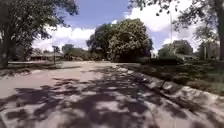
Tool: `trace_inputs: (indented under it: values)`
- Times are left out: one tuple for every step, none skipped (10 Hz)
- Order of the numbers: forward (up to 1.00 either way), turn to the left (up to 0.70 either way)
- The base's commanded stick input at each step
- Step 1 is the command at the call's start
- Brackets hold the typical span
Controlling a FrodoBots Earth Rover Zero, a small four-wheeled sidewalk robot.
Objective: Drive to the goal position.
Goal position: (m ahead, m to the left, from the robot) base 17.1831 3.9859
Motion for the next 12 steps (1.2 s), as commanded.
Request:
trace_inputs:
  values:
    - [0.7, 0.0]
    - [0.7, 0.0]
    - [0.7, 0.0]
    - [0.7, 0.0]
    - [0.7, 0.0]
    - [0.7, 0.0]
    - [0.7, 0.0]
    - [0.7, 0.0]
    - [0.7, 0.0]
    - [0.7, 0.0]
    - [0.7, 0.0]
    - [0.7, 0.0]
